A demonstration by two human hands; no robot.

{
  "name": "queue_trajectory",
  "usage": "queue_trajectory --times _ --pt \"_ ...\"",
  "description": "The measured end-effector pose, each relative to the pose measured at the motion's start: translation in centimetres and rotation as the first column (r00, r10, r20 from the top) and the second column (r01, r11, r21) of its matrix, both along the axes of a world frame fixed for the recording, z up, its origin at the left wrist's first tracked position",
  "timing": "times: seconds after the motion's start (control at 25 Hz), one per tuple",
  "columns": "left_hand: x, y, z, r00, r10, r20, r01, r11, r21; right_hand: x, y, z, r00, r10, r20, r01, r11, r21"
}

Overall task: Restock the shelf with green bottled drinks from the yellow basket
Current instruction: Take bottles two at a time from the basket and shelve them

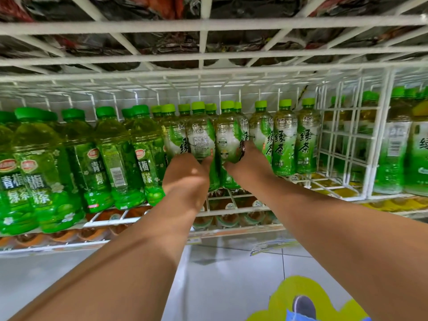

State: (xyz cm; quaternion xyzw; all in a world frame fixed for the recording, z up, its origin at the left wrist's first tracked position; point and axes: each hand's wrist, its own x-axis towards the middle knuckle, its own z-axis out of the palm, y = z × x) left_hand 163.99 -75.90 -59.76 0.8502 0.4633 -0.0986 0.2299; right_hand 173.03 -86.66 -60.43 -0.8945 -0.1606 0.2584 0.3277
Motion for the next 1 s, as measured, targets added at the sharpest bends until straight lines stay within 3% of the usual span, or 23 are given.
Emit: queue_trajectory --times 0.16,0.32,0.56,0.8,1.0 --pt "0.2 0.4 0.6 0.999 -0.032 0.001 0.032 0.999 0.008 -0.1 -0.5 0.3 0.999 0.027 -0.018 -0.027 0.999 -0.018" --pt "-1.8 -0.3 1.6 0.976 -0.149 0.159 0.133 0.985 0.11 -0.8 -1.3 1.7 0.992 0.093 0.091 -0.087 0.994 -0.072" --pt "-4.6 0.4 5.3 0.899 -0.431 0.072 0.387 0.862 0.326 -2.1 -2.6 6.8 0.906 0.342 0.249 -0.277 0.925 -0.261" --pt "-9.9 -2.0 12.2 0.911 -0.411 -0.042 0.396 0.837 0.378 -6.4 -5.9 13.8 0.852 0.462 0.247 -0.334 0.843 -0.422" --pt "-15.2 -4.9 19.8 0.896 -0.444 -0.002 0.399 0.805 0.439 -12.1 -10.0 21.5 0.795 0.462 0.392 -0.315 0.868 -0.385"
